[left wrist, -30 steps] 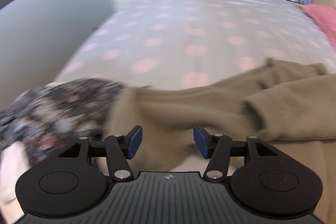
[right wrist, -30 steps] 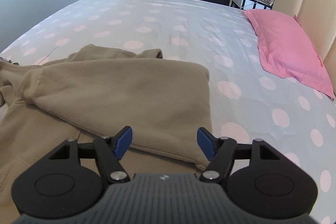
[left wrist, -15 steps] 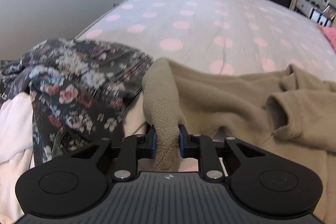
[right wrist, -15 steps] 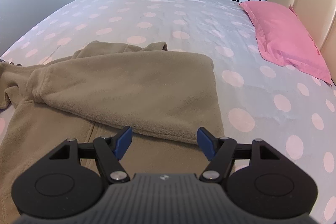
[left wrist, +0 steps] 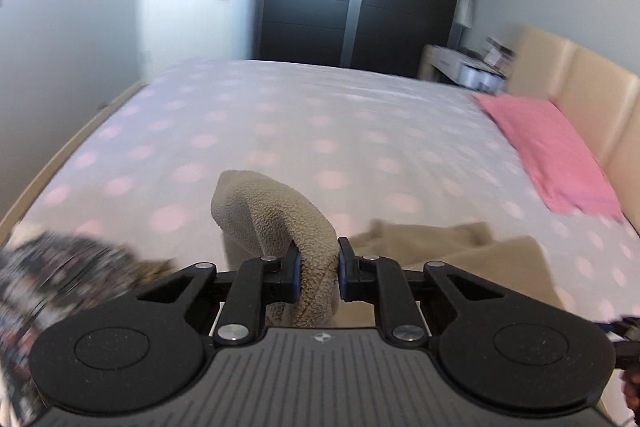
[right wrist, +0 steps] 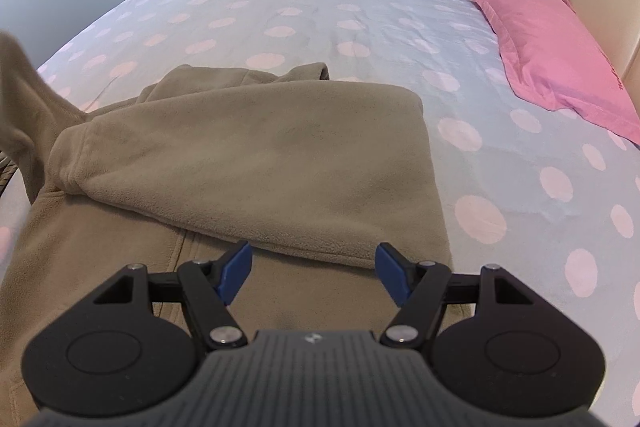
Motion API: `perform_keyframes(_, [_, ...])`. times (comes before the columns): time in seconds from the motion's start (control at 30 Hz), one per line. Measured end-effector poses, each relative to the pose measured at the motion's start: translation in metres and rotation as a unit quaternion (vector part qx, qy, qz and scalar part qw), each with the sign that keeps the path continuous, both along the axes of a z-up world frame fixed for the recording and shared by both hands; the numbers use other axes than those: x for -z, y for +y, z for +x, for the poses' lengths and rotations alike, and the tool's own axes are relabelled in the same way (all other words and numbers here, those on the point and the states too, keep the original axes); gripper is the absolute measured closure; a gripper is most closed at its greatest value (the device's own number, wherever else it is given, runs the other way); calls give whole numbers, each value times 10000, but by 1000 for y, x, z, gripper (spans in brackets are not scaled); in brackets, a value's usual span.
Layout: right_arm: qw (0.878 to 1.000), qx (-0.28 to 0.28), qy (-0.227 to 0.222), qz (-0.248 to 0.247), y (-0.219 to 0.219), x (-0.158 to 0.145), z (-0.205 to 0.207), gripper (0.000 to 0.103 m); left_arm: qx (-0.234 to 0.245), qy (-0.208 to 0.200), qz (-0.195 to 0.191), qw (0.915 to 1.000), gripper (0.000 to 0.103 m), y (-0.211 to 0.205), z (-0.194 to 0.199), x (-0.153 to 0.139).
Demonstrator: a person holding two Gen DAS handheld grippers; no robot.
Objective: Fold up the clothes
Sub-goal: 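Lay the sleeve across the body with the left gripper and release it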
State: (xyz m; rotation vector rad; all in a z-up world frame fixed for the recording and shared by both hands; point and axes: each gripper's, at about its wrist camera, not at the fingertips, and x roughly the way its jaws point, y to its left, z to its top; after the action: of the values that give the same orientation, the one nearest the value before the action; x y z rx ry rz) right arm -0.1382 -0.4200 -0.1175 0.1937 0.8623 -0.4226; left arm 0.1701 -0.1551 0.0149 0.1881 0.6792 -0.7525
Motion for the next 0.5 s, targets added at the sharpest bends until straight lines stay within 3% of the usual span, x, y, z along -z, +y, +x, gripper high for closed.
perform_keyframes(0.07, [10000,26,-26,57,-2,-2,3,32,352,-43,147,9993,89,-33,-9,-5])
perform_keyframes(0.2, [9997,76,-129,195,-7,-7,10,32,978,77,510,9939,89,-98,-26,12])
perform_keyframes(0.37, [9994,52,-244,251,-8,-17,18,31,1598,409,1080,9804,88,-163,-37,60])
perform_keyframes(0.5, [9992,29,-296,248,-9,-23,23,29,1856,751,1468,9687,85,-191,-44,97])
